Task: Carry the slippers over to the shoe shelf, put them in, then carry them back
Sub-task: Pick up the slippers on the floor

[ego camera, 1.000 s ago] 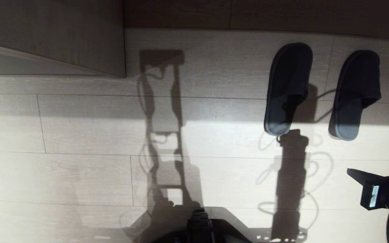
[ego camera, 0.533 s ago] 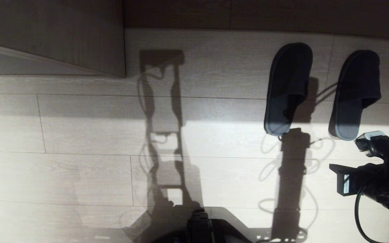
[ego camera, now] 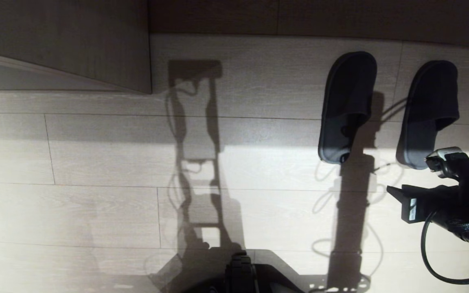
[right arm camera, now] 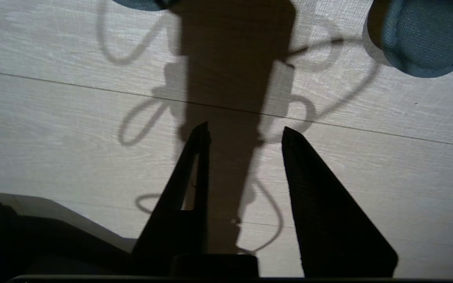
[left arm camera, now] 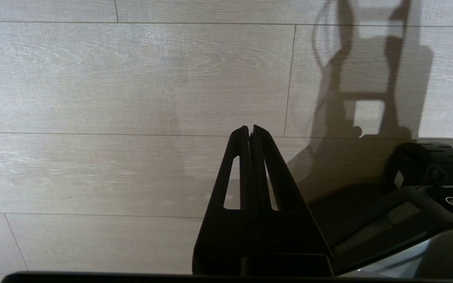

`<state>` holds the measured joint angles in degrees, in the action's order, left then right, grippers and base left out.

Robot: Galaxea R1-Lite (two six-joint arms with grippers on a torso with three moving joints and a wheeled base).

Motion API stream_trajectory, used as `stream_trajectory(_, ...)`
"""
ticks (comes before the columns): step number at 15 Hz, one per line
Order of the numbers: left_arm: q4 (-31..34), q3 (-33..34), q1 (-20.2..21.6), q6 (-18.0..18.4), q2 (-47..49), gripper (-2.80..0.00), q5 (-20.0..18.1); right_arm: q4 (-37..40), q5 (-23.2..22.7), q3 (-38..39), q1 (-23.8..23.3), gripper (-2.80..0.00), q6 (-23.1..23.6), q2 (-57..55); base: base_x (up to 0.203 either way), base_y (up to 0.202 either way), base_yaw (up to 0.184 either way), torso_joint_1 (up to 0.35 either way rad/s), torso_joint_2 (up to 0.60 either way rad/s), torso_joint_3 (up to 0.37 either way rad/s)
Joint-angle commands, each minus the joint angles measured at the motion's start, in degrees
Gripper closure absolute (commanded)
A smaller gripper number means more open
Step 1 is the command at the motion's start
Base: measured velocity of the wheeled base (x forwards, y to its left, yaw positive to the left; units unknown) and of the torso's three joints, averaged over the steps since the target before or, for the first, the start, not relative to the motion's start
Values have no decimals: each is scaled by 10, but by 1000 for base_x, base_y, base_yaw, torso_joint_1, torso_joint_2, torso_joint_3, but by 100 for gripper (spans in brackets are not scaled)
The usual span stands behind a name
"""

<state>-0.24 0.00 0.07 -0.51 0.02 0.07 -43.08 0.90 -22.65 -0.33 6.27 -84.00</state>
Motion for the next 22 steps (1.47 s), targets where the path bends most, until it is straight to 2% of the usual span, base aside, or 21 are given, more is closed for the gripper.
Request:
stream_trajectory(1, 0, 0, 0, 0, 0, 0, 0, -10, 0, 0, 0, -280, 1, -5, 0, 0, 0, 0, 0, 0)
stream_trajectory(7, 0, 0, 0, 0, 0, 0, 0, -21, -2, -40, 3, -280, -2, -73, 0, 0, 0, 0, 0, 0)
stream_trajectory(13, 0, 0, 0, 0, 0, 0, 0, -68, -2, -130, 17, -280, -12, -131, 0, 0, 0, 0, 0, 0)
stream_trajectory(22, 0, 0, 0, 0, 0, 0, 0, -168, -2, -168, 25, -280, -54, -156, 0, 0, 0, 0, 0, 0)
